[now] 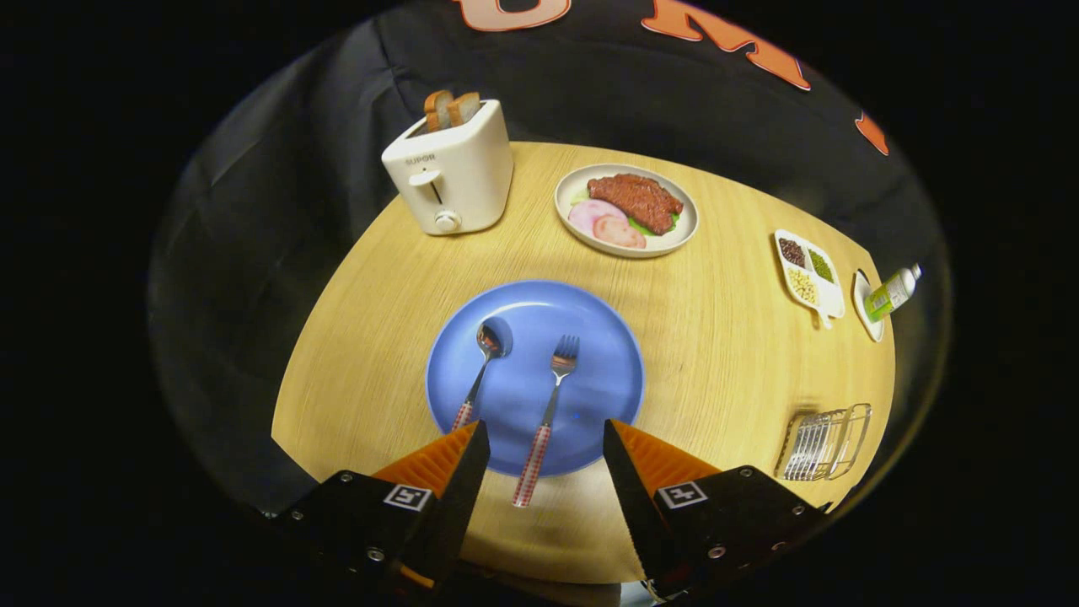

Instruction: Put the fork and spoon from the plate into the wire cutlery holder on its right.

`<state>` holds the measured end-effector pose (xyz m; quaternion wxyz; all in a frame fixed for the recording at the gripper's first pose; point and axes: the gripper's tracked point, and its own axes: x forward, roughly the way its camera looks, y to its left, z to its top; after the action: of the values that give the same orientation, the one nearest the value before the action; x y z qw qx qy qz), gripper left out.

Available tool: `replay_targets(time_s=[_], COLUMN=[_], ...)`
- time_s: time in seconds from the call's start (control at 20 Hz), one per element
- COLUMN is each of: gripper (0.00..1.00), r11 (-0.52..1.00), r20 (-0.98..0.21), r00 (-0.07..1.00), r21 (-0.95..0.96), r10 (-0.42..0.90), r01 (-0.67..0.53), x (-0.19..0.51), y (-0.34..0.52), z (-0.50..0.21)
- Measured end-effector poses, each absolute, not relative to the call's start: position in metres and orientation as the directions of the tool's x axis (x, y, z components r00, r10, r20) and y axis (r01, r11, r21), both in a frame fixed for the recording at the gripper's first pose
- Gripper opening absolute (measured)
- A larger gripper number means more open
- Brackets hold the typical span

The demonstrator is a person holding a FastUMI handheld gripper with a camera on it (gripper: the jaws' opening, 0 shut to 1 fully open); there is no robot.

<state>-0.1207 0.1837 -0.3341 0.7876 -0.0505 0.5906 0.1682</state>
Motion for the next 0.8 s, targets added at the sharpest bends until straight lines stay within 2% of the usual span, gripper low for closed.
replay_targets(time_s=[0.45,0.55,0.8], gripper=[0.55,0.44,0.29], r11=[0.952,0.956,0.964], r20=[-0.985,-0.988,-0.997], r00=[0.093,0.085,0.043], r21=[0.116,0.098,0.055], r10=[0.148,0.126,0.069], r01=[-0.284,-0.276,-0.26], x=[-0.153,-0.153,-0.154], y=[0.189,0.187,0.183], z=[-0.37,-0.374,-0.383])
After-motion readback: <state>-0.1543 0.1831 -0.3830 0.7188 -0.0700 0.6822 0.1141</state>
